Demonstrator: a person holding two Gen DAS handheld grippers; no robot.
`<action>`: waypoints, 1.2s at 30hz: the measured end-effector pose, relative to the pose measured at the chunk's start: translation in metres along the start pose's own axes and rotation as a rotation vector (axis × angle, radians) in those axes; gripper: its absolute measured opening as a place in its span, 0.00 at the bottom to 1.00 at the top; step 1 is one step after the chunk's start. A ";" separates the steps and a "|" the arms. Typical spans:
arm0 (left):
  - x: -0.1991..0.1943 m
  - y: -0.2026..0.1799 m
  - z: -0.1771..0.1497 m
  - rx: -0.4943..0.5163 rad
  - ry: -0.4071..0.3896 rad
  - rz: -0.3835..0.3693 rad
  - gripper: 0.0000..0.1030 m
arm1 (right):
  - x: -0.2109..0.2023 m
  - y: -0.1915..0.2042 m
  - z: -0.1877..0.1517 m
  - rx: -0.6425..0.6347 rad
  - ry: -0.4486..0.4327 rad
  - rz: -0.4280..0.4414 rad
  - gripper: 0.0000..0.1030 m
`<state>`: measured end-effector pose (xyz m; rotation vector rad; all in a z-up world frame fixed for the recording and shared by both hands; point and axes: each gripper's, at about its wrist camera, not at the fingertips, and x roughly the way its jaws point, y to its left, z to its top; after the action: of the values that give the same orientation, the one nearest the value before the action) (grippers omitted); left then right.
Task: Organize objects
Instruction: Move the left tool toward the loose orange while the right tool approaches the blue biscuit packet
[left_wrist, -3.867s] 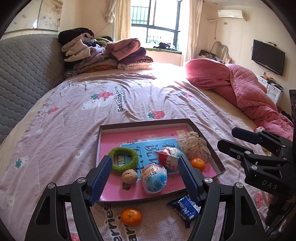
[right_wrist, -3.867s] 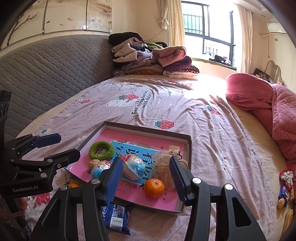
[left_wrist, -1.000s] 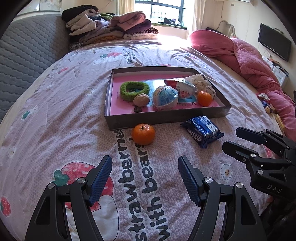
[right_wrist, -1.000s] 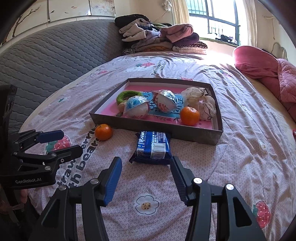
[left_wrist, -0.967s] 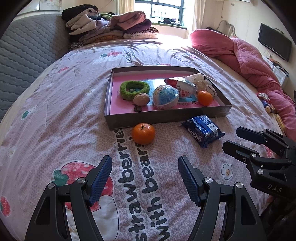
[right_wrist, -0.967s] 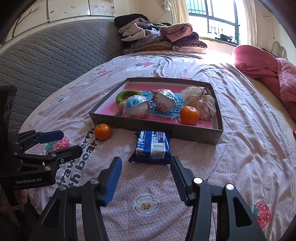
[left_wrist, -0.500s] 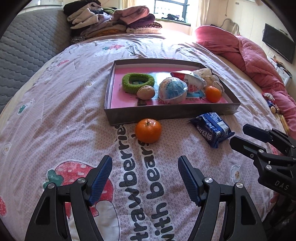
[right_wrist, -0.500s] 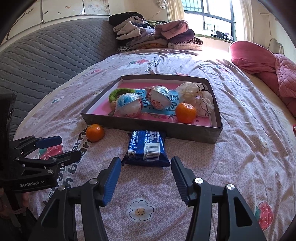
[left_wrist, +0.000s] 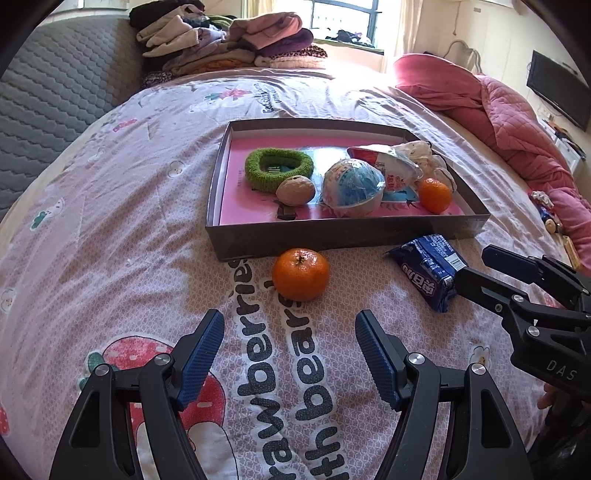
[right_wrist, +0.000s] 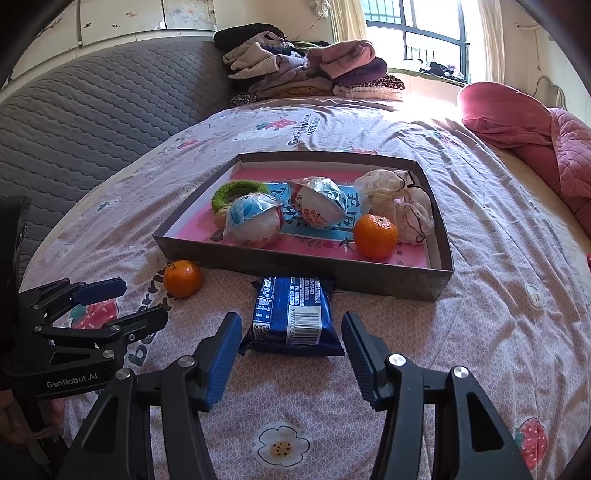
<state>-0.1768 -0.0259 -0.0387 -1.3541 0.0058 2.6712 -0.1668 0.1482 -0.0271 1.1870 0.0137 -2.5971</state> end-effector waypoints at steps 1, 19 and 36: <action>0.001 0.000 0.001 -0.001 -0.003 -0.003 0.72 | 0.001 0.000 0.001 0.003 -0.001 0.001 0.54; 0.021 0.005 0.012 -0.023 0.009 0.004 0.72 | 0.028 0.001 0.005 -0.013 0.041 -0.011 0.54; 0.039 0.008 0.019 -0.046 0.024 0.008 0.72 | 0.048 0.001 0.001 -0.018 0.077 -0.001 0.60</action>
<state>-0.2155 -0.0274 -0.0594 -1.4025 -0.0485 2.6774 -0.1971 0.1352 -0.0622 1.2808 0.0531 -2.5449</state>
